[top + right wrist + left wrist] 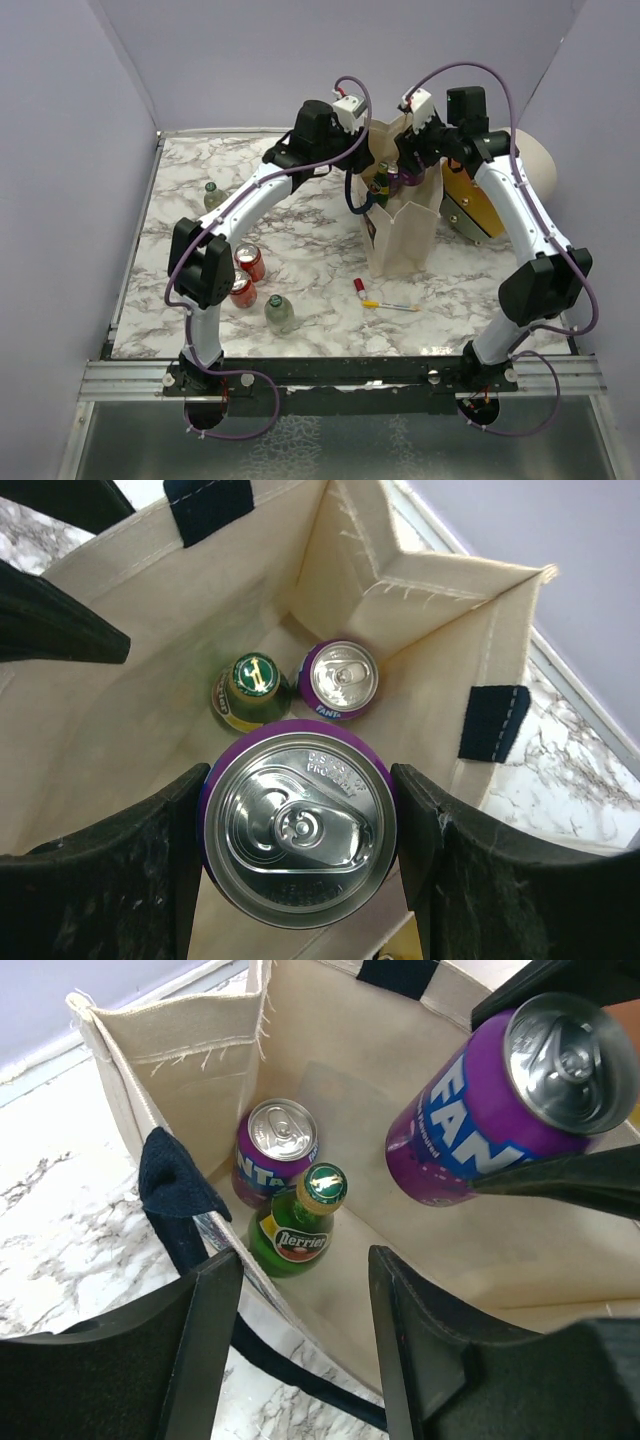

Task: Place the beverage into the canvas bag
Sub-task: Place the drink in the canvas bag.

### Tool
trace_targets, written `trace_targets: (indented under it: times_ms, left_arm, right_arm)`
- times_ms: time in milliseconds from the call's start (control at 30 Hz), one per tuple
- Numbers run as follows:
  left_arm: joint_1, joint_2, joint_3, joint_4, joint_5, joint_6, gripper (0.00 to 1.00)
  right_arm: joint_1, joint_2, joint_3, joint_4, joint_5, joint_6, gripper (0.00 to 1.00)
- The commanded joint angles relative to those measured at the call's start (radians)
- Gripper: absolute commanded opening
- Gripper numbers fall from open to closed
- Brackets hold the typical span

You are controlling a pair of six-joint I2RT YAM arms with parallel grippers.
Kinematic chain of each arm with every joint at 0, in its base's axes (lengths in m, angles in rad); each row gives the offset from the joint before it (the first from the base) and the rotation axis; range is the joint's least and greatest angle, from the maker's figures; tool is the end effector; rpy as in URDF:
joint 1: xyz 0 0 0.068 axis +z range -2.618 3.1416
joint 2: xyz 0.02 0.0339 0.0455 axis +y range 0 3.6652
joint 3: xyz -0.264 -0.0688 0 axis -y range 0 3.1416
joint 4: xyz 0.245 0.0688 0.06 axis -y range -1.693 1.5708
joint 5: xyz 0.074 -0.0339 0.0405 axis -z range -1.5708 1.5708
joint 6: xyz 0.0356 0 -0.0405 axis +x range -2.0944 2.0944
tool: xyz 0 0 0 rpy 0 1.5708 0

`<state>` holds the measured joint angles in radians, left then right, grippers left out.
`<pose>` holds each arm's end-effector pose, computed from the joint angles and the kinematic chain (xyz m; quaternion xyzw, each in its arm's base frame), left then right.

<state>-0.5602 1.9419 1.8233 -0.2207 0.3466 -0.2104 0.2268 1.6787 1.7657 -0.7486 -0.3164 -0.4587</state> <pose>0.3896 -0.2586 0.3543 0.2380 0.7745 -0.3443 0.4743 0.3603 0.0945 0.3908 -0.3633 0.8124 0.0904 0.4471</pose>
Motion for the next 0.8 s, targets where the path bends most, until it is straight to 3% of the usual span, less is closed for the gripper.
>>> trace_targets:
  times_ms: [0, 467, 700, 767]
  left_arm:
    - [-0.020, -0.019, -0.005, 0.003, -0.058, 0.058, 0.53]
    - [-0.028, -0.023, -0.036, -0.004, -0.069, 0.116, 0.24]
    - [-0.027, -0.012, -0.022, -0.002, -0.053, 0.114, 0.00]
    - [-0.027, -0.010, -0.019, -0.002, -0.049, 0.114, 0.00]
  right_arm:
    - [-0.007, 0.012, -0.009, 0.068, -0.047, -0.050, 0.29]
    - [-0.026, 0.095, -0.118, 0.159, -0.143, -0.032, 0.26]
    - [-0.037, 0.060, -0.268, 0.302, -0.209, -0.078, 0.24]
    - [-0.042, 0.060, -0.284, 0.327, -0.228, -0.086, 0.24]
